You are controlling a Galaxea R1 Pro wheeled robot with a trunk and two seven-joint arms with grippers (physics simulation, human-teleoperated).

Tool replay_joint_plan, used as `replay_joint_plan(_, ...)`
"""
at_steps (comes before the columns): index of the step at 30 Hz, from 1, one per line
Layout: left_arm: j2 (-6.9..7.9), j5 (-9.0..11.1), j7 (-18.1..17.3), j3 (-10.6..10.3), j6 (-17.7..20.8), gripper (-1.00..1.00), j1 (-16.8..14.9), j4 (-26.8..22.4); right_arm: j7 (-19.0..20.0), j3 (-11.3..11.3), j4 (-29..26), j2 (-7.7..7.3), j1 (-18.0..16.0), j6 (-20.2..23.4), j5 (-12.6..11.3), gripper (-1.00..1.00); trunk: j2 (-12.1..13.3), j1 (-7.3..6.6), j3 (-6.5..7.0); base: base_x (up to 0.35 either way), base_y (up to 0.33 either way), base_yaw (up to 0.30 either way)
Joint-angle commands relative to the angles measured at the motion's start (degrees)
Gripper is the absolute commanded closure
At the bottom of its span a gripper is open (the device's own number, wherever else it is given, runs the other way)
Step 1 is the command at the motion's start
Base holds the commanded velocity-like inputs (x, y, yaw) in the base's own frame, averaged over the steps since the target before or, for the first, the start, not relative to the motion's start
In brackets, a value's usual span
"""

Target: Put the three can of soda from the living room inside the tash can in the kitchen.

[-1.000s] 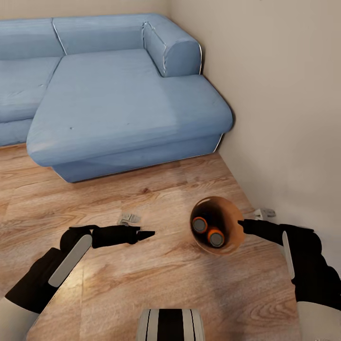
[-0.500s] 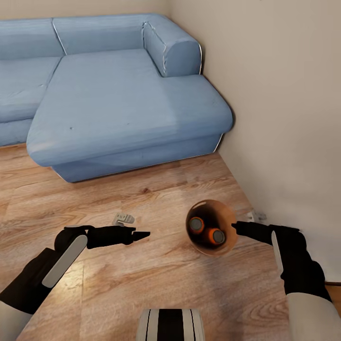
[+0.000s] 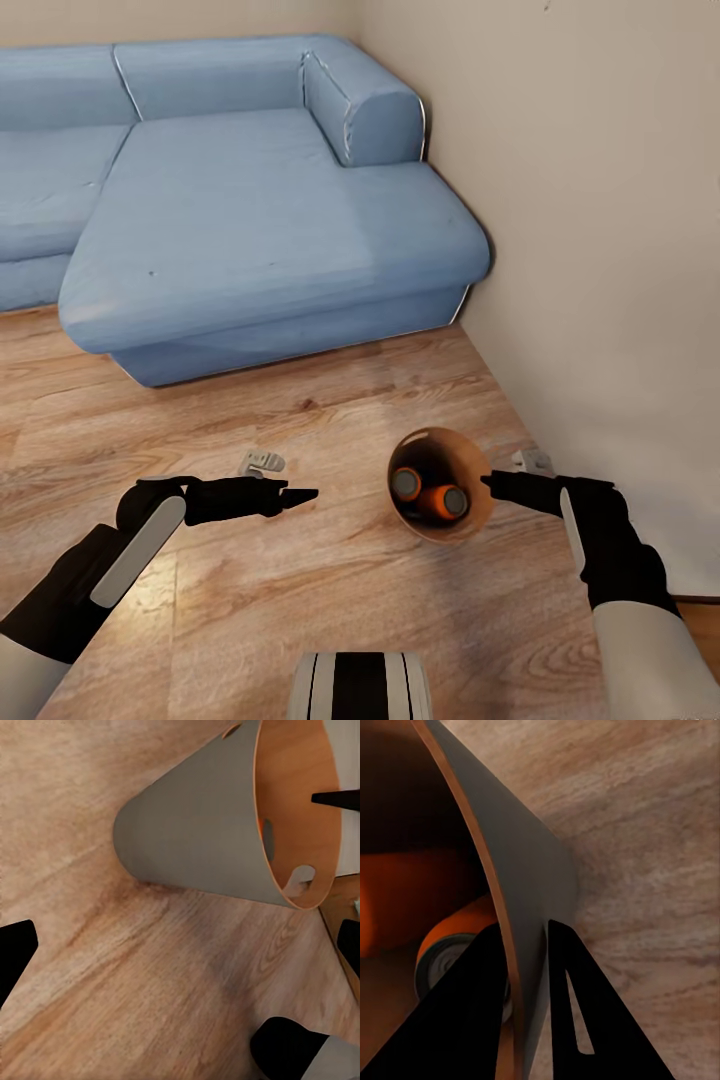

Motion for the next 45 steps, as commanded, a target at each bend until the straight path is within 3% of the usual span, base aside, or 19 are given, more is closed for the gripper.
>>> replay_joint_plan(1, -0.02, 0.01, -0.01, -0.04, -0.02, -1.00, -0.04, 0.07, 0.30, -0.06, 0.01, 0.04, 0.00, -0.44, -1.90, 1.00, 0.00, 0.45, -0.01, 0.000, 0.000, 0.000)
replay_joint_plan(9, -0.09, 0.06, -0.01, -0.04, -0.03, -1.00, -0.04, 0.28, -1.03, 0.01, 2.93, 0.05, -0.03, -3.00, -2.06, 1.00, 0.00, 0.45, -0.01, 0.000, 0.000, 0.000)
replay_joint_plan(10, -0.10, 0.05, -0.01, -0.04, -0.03, -1.00, -0.04, 0.30, -1.28, 0.02, 3.01, 0.05, -0.03, -3.11, -2.09, -1.00, 0.00, 0.45, -0.01, 0.000, 0.000, 0.000)
replay_joint_plan(31, -0.14, 0.10, -0.10, -0.04, -0.56, -1.00, -0.04, 0.51, -1.57, 0.10, 1.67, 0.01, 0.02, -3.29, -1.95, -1.00, 0.00, 0.45, -0.01, 0.000, 0.000, 0.000)
replay_joint_plan(36, -0.19, 0.17, -0.13, -0.04, -0.56, -1.00, -0.04, 0.50, -1.52, 0.36, -7.05, 0.03, 0.05, -1.78, -1.50, -1.00, 0.00, 0.45, -0.01, 0.000, 0.000, 0.000)
replay_joint_plan(42, -0.36, 0.42, -0.18, 0.05, -0.48, -1.00, -0.04, 0.50, -0.70, 0.35, -14.80, -0.62, 0.11, 4.92, -1.59, -1.00, 0.00, 0.45, -0.01, 0.000, 0.000, 0.000)
replay_joint_plan(45, -0.49, 1.96, -0.20, 0.11, -0.52, -1.00, -0.04, 0.50, 0.45, 0.30, -18.21, -0.78, 0.26, 8.40, -1.56, -1.00, 0.00, 0.45, -0.01, 0.000, 0.000, 0.000)
